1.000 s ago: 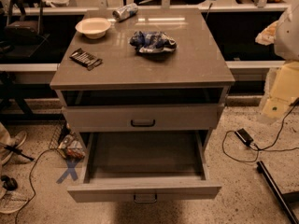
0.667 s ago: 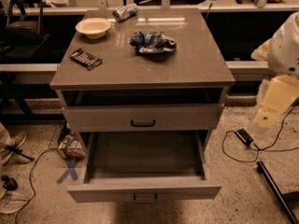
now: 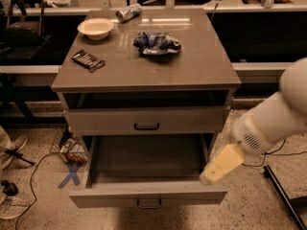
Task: Close middle drawer
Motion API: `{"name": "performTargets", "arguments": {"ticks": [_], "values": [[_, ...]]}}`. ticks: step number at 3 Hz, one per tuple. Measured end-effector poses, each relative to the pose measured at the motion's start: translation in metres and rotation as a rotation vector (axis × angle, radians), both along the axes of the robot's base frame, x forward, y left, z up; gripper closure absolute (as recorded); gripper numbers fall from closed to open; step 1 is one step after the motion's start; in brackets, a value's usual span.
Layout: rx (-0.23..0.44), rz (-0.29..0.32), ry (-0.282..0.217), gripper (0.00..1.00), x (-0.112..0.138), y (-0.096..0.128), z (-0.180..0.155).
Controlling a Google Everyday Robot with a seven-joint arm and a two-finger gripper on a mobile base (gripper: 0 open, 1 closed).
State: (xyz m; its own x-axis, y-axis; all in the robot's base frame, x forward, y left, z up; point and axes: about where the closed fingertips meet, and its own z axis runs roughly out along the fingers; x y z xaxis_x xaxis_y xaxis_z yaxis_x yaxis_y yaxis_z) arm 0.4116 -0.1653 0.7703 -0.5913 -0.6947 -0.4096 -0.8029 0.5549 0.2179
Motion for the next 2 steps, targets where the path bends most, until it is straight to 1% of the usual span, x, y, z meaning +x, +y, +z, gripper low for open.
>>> {"name": "performTargets", "arguments": {"ticks": [1,2], "values": [[0.130,-0.117,0.128,0.00,-0.0140,0.0376,-0.1007],[0.129,-0.115,0.128,0.00,-0.0143,0.0377,-0.0996]]}}
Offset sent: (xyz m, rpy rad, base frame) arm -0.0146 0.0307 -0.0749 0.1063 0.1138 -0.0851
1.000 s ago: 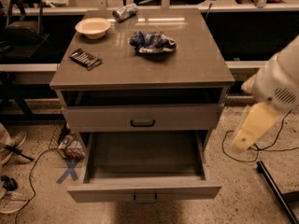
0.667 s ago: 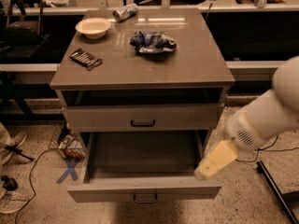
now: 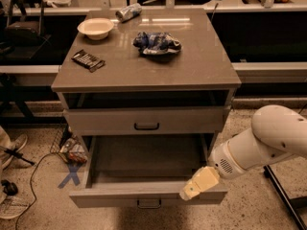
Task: Close middle drawer
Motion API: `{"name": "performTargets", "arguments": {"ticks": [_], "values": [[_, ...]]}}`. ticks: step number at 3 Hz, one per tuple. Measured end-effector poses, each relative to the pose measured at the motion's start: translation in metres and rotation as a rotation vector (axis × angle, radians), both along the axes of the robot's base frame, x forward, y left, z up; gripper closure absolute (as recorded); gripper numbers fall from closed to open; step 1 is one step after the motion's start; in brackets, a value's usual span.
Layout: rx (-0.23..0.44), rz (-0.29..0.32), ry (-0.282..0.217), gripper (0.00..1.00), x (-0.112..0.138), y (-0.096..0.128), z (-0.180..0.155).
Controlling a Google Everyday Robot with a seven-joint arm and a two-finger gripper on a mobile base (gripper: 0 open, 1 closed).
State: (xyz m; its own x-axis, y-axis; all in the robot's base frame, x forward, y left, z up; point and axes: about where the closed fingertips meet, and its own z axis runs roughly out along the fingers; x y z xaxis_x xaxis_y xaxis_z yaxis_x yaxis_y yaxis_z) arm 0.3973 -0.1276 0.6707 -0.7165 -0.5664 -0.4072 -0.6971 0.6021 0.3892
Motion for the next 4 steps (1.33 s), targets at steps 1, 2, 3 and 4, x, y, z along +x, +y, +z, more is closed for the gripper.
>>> {"name": "performTargets", "arguments": {"ticks": [1,2,3,4], "values": [[-0.019,-0.096,0.114,0.02,-0.010,-0.008,-0.065],[-0.047,-0.204,0.174,0.25,-0.021,-0.020,-0.120],[-0.065,-0.324,0.191,0.48,-0.028,-0.040,-0.172],[-0.083,-0.414,0.184,0.72,-0.016,-0.055,-0.226]]}}
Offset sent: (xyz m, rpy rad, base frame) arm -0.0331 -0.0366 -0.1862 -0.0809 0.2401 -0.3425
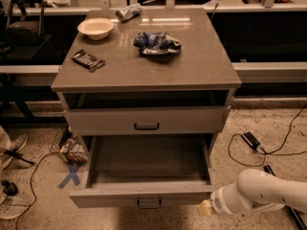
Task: Close middle drawer
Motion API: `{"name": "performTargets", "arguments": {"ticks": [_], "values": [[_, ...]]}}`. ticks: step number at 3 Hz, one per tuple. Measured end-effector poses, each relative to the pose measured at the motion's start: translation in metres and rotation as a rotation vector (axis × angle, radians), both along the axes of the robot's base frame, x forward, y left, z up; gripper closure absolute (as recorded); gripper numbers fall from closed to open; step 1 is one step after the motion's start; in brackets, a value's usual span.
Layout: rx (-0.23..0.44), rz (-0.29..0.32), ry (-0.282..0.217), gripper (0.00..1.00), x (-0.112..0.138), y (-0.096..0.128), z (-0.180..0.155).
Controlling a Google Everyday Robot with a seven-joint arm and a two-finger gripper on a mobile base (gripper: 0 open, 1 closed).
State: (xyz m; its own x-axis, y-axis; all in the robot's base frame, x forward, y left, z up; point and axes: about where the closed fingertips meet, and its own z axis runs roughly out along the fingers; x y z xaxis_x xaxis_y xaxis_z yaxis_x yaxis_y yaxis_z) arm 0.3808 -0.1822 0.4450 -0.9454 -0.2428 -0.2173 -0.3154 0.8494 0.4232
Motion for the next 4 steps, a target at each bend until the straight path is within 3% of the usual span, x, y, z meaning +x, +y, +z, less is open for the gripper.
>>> {"name": "performTargets", "arguments": {"ticks": [1,2,3,4], "values": [[-0.003,-0.088,-0.035,0.99,0.041,-0.003,-0.064],[0.006,-0.104,-0.070,1.00,0.065,0.000,-0.077],[0.006,-0.104,-0.070,1.00,0.065,0.000,-0.077],[0.030,-0.069,-0.124,1.00,0.113,0.019,-0.082]]}}
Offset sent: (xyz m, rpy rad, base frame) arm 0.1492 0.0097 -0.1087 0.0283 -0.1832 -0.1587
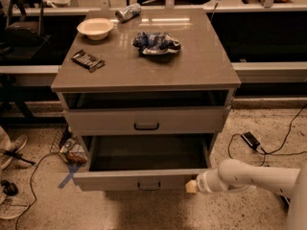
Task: Close middle drawer
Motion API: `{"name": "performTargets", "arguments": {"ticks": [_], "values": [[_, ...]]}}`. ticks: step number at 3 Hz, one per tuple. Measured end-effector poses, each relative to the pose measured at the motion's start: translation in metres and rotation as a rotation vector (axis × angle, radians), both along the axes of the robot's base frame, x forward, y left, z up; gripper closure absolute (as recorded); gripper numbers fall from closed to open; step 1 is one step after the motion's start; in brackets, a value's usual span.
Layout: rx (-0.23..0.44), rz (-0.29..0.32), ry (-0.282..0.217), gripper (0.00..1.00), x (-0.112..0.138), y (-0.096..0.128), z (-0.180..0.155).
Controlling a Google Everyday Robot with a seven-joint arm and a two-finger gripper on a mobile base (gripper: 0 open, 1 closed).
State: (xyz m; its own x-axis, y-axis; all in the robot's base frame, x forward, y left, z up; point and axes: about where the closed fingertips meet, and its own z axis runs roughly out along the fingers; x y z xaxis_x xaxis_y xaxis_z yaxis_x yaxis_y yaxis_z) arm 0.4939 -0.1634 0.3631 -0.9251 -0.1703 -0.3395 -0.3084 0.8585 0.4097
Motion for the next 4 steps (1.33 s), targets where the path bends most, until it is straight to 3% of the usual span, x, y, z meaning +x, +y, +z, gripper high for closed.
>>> {"name": "performTargets", "arguments": {"ticks": [1,2,3,4], "values": [[0.020,0.009,-0.043,1.00,0.027,0.008,0.006],[0.059,0.008,-0.097,1.00,0.069,0.025,0.020],[0.123,0.004,-0.165,1.00,0.129,0.053,0.041],[0.123,0.004,-0.166,1.00,0.129,0.052,0.041]]}}
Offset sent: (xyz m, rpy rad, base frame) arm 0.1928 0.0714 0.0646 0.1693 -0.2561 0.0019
